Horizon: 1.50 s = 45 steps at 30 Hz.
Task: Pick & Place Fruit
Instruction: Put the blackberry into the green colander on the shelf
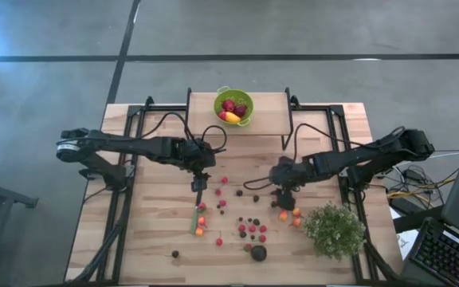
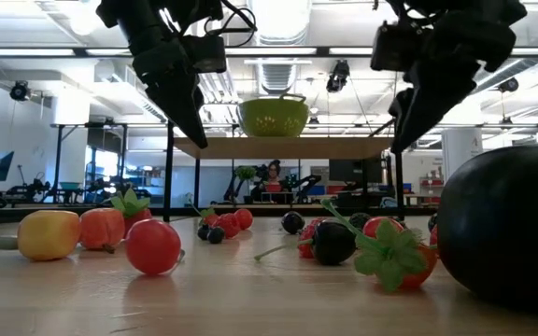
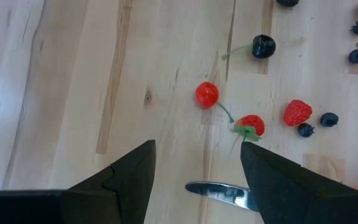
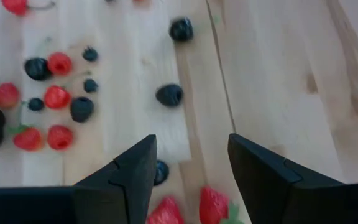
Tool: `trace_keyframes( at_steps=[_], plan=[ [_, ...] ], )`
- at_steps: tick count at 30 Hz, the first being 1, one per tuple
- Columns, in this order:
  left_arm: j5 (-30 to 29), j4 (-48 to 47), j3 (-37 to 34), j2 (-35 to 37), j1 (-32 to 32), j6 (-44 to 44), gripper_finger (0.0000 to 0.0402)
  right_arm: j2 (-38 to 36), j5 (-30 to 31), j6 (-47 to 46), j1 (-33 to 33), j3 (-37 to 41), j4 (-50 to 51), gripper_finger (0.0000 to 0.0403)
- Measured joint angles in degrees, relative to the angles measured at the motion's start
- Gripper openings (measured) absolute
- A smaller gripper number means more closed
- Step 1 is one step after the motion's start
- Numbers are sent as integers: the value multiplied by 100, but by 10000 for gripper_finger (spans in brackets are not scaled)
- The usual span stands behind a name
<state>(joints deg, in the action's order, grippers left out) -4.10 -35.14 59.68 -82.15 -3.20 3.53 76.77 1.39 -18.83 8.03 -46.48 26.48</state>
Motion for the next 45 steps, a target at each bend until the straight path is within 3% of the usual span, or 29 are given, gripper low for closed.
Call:
trace_keyframes(
  at_steps=[13, 24, 38, 45],
  plan=[
    [0, -26, 2, 2, -4, -9, 241, 7, 13, 765, 91, 90, -1031, 176],
    [0, -30, 2, 7, -4, 24, 241, 12, 289, 1141, 339, 154, -1435, 195],
    [0, -52, 2, 80, -4, 149, 241, 850, 310, 1118, 402, 170, -1872, 181],
    [0, -72, 2, 107, -4, 149, 241, 1290, 301, 1105, 407, 170, -2048, 204]
  ],
)
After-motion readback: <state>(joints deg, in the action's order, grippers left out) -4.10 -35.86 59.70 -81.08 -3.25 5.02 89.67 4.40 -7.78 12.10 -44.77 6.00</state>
